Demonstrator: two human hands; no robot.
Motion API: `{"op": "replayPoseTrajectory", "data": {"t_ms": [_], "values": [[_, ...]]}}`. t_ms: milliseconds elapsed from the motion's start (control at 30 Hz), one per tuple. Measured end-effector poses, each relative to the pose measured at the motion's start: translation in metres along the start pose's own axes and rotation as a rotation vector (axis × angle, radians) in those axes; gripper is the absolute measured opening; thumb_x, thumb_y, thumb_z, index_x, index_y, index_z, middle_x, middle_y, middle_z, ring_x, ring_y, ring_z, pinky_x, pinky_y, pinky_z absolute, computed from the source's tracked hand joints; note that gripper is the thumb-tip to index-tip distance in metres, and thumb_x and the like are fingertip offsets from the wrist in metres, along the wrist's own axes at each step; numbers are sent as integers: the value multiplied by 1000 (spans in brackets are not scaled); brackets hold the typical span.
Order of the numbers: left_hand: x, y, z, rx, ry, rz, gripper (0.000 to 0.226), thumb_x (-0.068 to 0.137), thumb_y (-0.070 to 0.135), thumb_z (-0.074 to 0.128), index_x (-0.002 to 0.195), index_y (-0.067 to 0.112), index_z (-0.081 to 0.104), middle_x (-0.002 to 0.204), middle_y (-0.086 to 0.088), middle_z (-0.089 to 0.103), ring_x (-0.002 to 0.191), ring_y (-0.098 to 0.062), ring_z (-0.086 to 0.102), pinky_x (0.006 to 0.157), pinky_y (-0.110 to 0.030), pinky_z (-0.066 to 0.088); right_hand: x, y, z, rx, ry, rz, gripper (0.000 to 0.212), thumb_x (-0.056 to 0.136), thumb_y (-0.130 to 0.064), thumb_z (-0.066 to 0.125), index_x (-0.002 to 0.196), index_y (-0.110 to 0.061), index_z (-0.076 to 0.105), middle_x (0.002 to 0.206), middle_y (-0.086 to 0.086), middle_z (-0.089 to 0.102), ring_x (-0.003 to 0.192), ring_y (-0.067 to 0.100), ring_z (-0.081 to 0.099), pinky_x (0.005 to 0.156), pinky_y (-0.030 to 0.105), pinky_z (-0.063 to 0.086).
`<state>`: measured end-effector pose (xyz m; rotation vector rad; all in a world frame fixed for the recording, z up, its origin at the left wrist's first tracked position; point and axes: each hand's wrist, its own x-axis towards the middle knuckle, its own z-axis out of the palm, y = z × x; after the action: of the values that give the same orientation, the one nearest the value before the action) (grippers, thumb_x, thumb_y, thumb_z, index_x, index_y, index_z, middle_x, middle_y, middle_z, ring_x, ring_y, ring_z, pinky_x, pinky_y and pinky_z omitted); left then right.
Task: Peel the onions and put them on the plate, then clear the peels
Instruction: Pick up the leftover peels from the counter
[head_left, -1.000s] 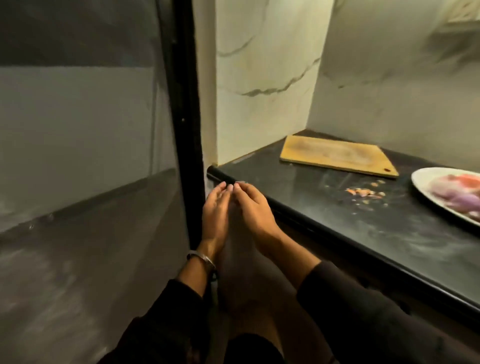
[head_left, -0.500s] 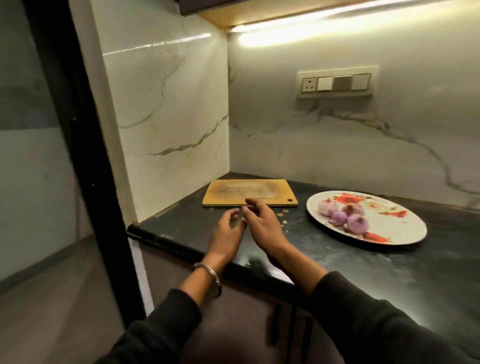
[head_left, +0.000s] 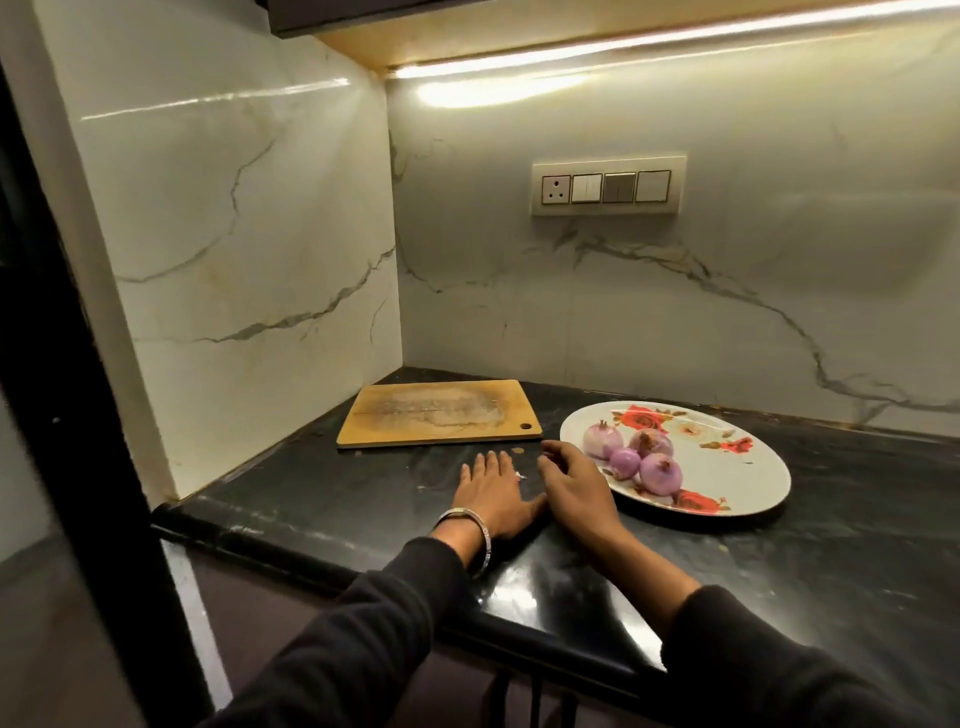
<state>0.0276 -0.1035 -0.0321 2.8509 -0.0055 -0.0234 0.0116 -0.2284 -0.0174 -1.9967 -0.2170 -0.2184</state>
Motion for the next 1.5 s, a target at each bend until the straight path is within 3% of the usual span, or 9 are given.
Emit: {"op": "replayPoseTrajectory", "data": {"t_ms": [200,467,767,867,967,1033,1133,1267,1500], "values": [[-3,-15,-9,-408,152,80,65,104,38,46,158,12,22,160,-12,35,146,-27,35,118,-35,26,17,22,0,-140,-69,-17,41,105,-15,47,144,-6,50,147,11,54,136,23,49,112,30,34],[-8,-46,-13,-803,356,-58,42,106,39,40,143,20,48,144,-3,54,128,-20,51,97,-25,35,56,18,50,-613,-249,-33,69,105,-52,28,152,-3,32,158,16,38,147,31,32,120,48,21],[-12,-50,-18,-1030,541,-42,52,102,52,35,135,20,57,130,1,61,115,-9,53,94,-23,39,45,7,57,-408,-566,-221,57,106,-47,35,156,-19,36,160,1,39,147,21,36,121,38,29],[-26,-50,-23,-1078,763,-52,46,106,46,33,126,20,64,122,8,67,102,3,60,85,-10,46,36,9,32,-145,-454,-174,47,110,-34,36,155,-21,39,159,-2,39,146,12,35,122,31,24],[-58,-54,-24,-1154,982,-206,36,108,36,35,115,27,69,95,17,67,68,11,58,58,-7,44,33,14,7,-232,-332,-99,47,110,-36,33,153,-19,41,159,2,41,145,17,38,117,28,25],[-82,-61,-11,-1168,1065,-281,33,106,39,38,107,38,71,87,16,67,73,-6,64,64,-25,52,31,13,6,-379,-364,-66,48,111,-37,30,153,-19,40,159,1,40,147,21,35,119,31,22],[-108,-71,9,-1042,1186,-300,29,98,49,39,97,52,68,138,16,55,125,-30,55,100,-62,47,29,11,23,-584,-425,-117,49,110,-40,26,152,-18,39,161,2,37,151,23,28,124,44,17],[-121,-79,40,-1123,1394,-391,30,94,40,43,111,32,66,149,11,42,137,-4,40,113,-51,38,27,7,47,-566,-430,-160,46,109,-41,27,138,-12,48,146,5,49,141,25,41,120,47,20],[-132,-63,47,-1181,1346,-241,29,98,33,41,117,38,64,133,12,61,129,-8,52,113,-50,39,6,-15,67,-378,-525,-228,49,109,-40,34,150,-15,44,157,0,44,147,17,34,117,30,24]]}}
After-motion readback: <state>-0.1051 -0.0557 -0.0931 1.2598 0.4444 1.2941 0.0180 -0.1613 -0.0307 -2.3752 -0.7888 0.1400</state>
